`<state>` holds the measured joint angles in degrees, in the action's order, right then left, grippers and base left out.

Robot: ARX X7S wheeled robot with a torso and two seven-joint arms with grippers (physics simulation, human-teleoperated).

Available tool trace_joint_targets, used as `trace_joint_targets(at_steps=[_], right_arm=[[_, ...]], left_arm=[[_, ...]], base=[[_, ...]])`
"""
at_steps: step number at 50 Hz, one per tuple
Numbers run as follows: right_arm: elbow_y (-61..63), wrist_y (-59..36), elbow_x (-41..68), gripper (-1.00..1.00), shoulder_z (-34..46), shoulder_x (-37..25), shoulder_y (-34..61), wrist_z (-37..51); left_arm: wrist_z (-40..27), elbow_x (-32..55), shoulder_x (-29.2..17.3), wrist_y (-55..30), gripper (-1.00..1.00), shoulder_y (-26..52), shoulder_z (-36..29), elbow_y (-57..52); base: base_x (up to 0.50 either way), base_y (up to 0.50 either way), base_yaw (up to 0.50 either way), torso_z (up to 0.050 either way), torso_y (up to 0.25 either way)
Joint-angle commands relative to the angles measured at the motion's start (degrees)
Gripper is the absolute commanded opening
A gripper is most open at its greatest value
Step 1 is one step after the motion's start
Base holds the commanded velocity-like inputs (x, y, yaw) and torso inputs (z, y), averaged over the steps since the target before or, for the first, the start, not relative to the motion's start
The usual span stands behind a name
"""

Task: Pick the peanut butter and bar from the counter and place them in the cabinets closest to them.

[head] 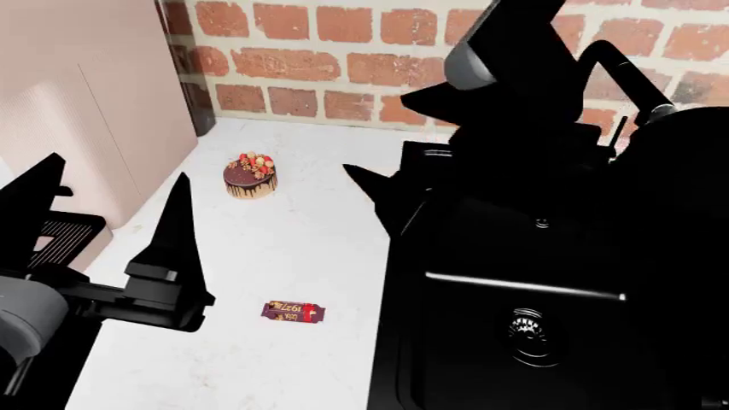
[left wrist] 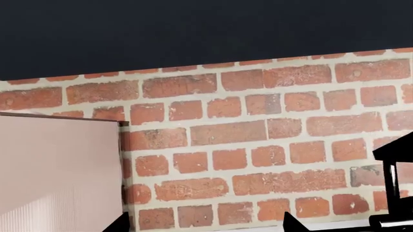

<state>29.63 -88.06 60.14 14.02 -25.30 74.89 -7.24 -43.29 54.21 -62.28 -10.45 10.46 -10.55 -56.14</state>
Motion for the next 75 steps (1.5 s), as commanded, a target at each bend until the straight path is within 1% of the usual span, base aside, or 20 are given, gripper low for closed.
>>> trace_joint_targets(at_steps=[1,17,26,36,41,51,75], right_arm=[[0.7,1.2,8.2,1.00,2.7,-1.5,-0.9,3.2],[1.1,4.1,6.9,1.00,8.2,-2.1,-2.9,2.6],[1.7,6.3,8.2,1.00,9.2,-3.3,-4.0,-0.7],[2.0,9.2,8.0,1.00,10.8,-2.9,-5.6,-2.9],[1.1,10.5,6.4,1.00,12.7,-3.0,-5.8,-4.5],[-1.9,11.6,6.9,1.00,13.7,-2.0,-5.6,-6.8],[-6.6,15.8,-0.3,1.00,22.0,-0.5,-6.0,-10.4]], left_arm=[[-0.1,0.1,-0.4,0.5,1.00,-0.4,0.2,0.0],[-0.4,0.2,-0.9,1.0,1.00,-0.7,0.5,-0.1],[-0.3,0.2,-0.8,1.0,1.00,-0.5,0.2,0.1],[-0.3,0.2,-0.8,0.8,1.00,0.0,-0.2,0.1],[-0.2,0.2,-0.8,0.9,1.00,-0.1,-0.2,0.2],[-0.2,0.0,-0.5,0.6,1.00,0.4,-0.9,0.2],[-0.1,-0.7,-0.5,1.1,1.00,-0.2,-1.3,0.3]], base=[[0.00,0.00,0.00,0.000,0.000],[0.00,0.00,0.00,0.000,0.000],[0.00,0.00,0.00,0.000,0.000],[0.00,0.00,0.00,0.000,0.000],[0.00,0.00,0.00,0.000,0.000],[0.00,0.00,0.00,0.000,0.000],[0.00,0.00,0.00,0.000,0.000]])
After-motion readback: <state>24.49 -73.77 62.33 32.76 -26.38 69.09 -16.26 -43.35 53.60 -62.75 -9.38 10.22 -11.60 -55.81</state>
